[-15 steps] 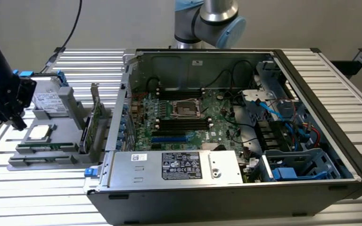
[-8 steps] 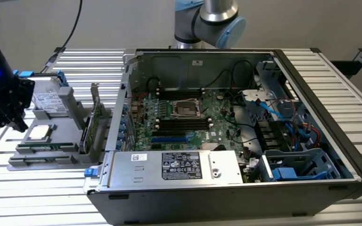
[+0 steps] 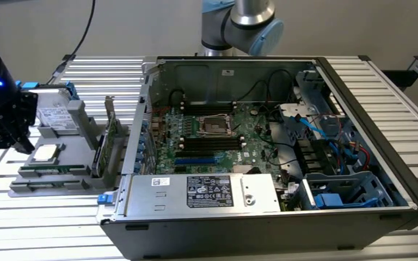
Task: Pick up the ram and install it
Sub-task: 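Pick up the ram and move it above insertion slot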
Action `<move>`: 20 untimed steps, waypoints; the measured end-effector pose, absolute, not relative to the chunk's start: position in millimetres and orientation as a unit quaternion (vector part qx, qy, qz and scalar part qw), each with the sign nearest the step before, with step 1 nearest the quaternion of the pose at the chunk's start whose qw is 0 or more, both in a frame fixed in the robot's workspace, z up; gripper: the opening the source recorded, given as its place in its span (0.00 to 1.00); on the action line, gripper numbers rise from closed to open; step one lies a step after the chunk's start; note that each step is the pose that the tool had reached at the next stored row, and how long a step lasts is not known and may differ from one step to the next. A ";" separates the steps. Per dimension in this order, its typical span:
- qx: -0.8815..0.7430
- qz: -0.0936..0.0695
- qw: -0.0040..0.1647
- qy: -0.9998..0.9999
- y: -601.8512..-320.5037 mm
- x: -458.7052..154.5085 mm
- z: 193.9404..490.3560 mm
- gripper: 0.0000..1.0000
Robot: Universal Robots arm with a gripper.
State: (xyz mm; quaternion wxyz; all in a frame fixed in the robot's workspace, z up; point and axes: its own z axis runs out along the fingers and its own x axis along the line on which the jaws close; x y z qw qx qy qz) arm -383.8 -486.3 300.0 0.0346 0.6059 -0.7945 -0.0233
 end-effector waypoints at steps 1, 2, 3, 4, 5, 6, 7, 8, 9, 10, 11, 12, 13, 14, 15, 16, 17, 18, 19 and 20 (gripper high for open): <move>0.613 -0.023 0.034 -0.789 -486.3 -383.8 299.5 0.10; 0.620 -0.024 0.034 -0.783 -486.3 -383.8 299.0 0.10; 0.627 -0.024 0.033 -0.778 -486.3 -383.9 298.6 0.10; 0.634 -0.025 0.032 -0.772 -486.2 -383.9 298.1 0.10; 0.641 -0.026 0.031 -0.766 -486.2 -383.9 297.5 0.10; 0.648 -0.027 0.030 -0.760 -486.2 -383.8 297.1 0.10; 0.656 -0.028 0.029 -0.754 -486.2 -383.8 296.5 0.10; 0.662 -0.029 0.028 -0.748 -486.2 -383.8 295.9 0.10; 0.669 -0.031 0.027 -0.742 -486.2 -383.8 295.4 0.10; 0.676 -0.032 0.026 -0.736 -486.2 -383.8 294.9 0.10; 0.683 -0.033 0.025 -0.730 -486.2 -383.8 294.4 0.10; 0.689 -0.034 0.023 -0.723 -486.2 -383.8 293.9 0.10; 0.696 -0.036 0.022 -0.717 -486.2 -383.8 293.3 0.10; 0.703 -0.037 0.021 -0.710 -486.2 -383.8 292.8 0.10; 0.708 -0.039 0.019 -0.705 -486.2 -383.8 292.2 0.10; 0.711 -0.039 0.018 -0.702 -486.2 -384.6 291.5 0.10; 0.711 -0.039 0.017 -0.702 -486.3 -386.4 291.2 0.10; 0.711 -0.038 0.016 -0.701 -486.3 -387.4 290.9 0.10; 0.712 -0.037 0.016 -0.701 -486.3 -388.1 291.0 0.10; 0.712 -0.037 0.015 -0.702 -486.3 -388.5 290.9 0.10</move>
